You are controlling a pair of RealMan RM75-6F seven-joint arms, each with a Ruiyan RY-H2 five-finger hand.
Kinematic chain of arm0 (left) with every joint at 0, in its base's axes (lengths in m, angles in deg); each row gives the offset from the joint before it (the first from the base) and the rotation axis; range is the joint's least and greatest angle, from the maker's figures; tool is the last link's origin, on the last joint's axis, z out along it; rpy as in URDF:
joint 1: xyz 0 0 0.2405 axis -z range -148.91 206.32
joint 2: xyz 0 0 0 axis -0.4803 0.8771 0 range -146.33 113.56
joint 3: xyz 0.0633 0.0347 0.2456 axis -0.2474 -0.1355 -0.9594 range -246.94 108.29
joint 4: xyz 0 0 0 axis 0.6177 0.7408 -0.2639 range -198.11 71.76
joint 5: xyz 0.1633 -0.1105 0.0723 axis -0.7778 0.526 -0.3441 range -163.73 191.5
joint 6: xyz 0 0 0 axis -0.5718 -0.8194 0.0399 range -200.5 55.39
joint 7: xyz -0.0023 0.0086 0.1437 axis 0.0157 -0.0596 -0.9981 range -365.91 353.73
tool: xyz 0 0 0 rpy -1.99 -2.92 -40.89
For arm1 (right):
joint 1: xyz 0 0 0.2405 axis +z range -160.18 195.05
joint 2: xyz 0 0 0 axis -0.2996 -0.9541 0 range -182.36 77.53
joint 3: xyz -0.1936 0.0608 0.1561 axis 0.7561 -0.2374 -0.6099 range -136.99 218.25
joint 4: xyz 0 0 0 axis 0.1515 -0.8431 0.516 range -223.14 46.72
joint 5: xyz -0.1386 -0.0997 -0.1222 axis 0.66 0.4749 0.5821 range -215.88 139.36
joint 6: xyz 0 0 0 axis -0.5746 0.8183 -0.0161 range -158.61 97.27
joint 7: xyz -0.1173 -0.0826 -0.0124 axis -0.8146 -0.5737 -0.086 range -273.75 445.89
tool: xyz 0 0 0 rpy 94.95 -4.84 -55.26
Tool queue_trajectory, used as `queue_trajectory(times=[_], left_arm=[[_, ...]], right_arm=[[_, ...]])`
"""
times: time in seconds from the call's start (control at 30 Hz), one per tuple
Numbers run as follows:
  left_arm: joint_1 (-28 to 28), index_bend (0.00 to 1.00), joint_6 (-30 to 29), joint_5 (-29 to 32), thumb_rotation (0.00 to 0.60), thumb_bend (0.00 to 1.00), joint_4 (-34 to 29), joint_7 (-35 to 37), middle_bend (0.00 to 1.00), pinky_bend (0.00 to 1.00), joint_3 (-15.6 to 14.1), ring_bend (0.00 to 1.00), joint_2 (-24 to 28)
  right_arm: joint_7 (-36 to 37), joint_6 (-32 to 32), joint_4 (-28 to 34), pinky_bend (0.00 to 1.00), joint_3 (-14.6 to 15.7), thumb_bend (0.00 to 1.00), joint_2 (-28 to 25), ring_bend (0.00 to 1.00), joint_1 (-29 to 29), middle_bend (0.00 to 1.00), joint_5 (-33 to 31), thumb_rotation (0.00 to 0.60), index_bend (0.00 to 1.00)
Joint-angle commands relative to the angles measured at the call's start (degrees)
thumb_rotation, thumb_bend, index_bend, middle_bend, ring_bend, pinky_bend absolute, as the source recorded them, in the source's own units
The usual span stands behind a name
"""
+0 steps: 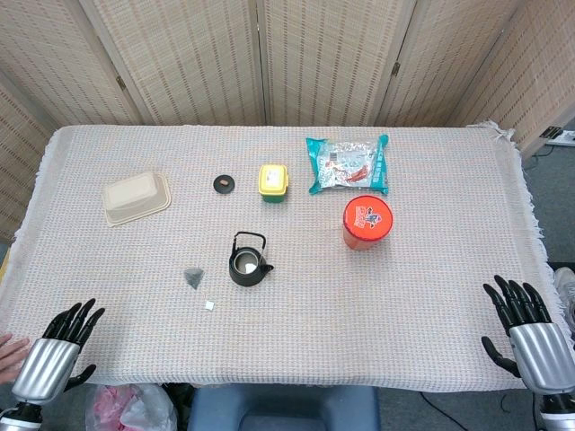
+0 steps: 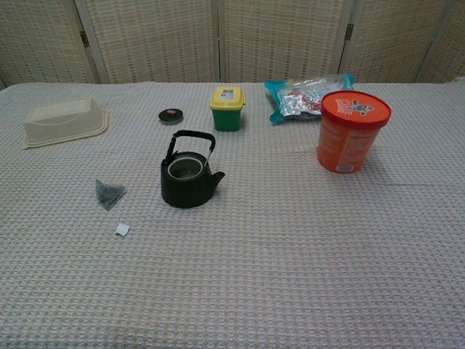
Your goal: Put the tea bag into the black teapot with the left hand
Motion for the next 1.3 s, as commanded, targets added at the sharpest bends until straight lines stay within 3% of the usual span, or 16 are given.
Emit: queue_trajectory(times=[0.03,0.23,0.33,0.4,0.43,0.47,0.53,0.57,0.67,1.0,1.17,1.3], left_arm=[[0.2,0.0,0.3,0.2,0.6,0.23,-0.1,-0.3,0.0,0.17,0.1,0.0,-0.1],[0.4,0.0,0.3,-0.8,0.6,0.23,-0.1,-1.0,0.0,0.17,-0.1,0.0,-0.7],[0.9,0.0,-1.1,-4.1,0.6,0.23,-0.3,-0.9,0.0,0.19,-0.6,0.0,-1.0],[1.9,0.03,-1.6,-7.0,0.6,0.23,-0.9,-0.6,0.08,0.33,-0.8,0.12,-0.5],[2.7,0.06,-1.8,-8.5,0.6,0.23,-1.1,0.1,0.26,0.51,-0.8,0.28,-0.3],[3.9,0.11,-1.6,-10.1,0.6,0.23,-1.6,2.2,0.57,0.75,-0.8,0.54,-0.1],[5.9,0.22,-1.6,-11.6,0.6,0.23,-2.4,7.8,0.91,0.96,-0.6,0.85,-0.2],[7.0,0.31,-1.2,-11.7,0.6,0.23,-2.9,11.2,0.99,1.0,-0.3,0.96,-0.3],[10.4,0.4,4.3,-10.3,0.6,0.23,-5.8,13.7,1.0,1.0,-0.1,1.0,1.5],[20.8,0.44,22.6,-0.2,0.6,0.27,-12.6,12.8,1.0,1.0,4.6,1.0,-0.5],[25.6,0.44,27.9,3.1,0.6,0.33,-11.0,9.5,1.0,1.0,8.1,1.0,-4.2],[28.8,0.44,32.2,6.3,0.6,0.33,-7.8,11.1,1.0,1.0,9.3,1.0,-6.8]], right_arm=[[0.4,-0.5,0.0,0.0,-0.3,0.25,-0.2,0.0,0.2,0.0,-0.7,0.6,0.0],[1.0,-1.2,0.0,0.0,0.0,0.25,-0.7,0.0,0.5,0.0,-0.5,0.6,0.0],[1.6,-1.3,-0.1,0.0,0.3,0.26,-0.9,0.0,0.5,0.0,-0.1,0.6,0.0],[2.5,-0.7,-0.1,0.0,0.5,0.25,-1.2,0.0,0.3,0.0,0.3,0.6,0.0],[2.9,-0.3,-0.1,0.0,0.5,0.25,-1.3,0.0,0.2,0.0,0.6,0.6,0.0],[3.4,0.4,-0.2,0.0,0.5,0.25,-1.5,0.0,0.1,0.0,1.1,0.6,0.0],[3.9,1.3,-0.4,0.0,0.4,0.25,-1.6,0.0,-0.2,0.0,1.6,0.6,0.0],[4.2,1.7,-0.4,0.0,0.5,0.25,-1.7,0.0,-0.3,0.0,1.8,0.6,0.0],[4.9,2.1,-0.5,0.0,0.5,0.25,-1.8,0.0,-0.4,0.0,1.9,0.6,0.0],[5.6,7.3,-1.0,0.0,-0.9,0.25,-1.2,0.0,-2.8,0.0,1.0,0.6,0.0],[8.8,8.6,-1.5,0.0,-2.1,0.25,-1.8,0.0,-3.5,0.0,-1.1,0.6,0.0],[10.1,9.1,-1.7,0.0,-2.7,0.26,-2.2,0.0,-3.8,0.0,-2.0,0.6,0.0]])
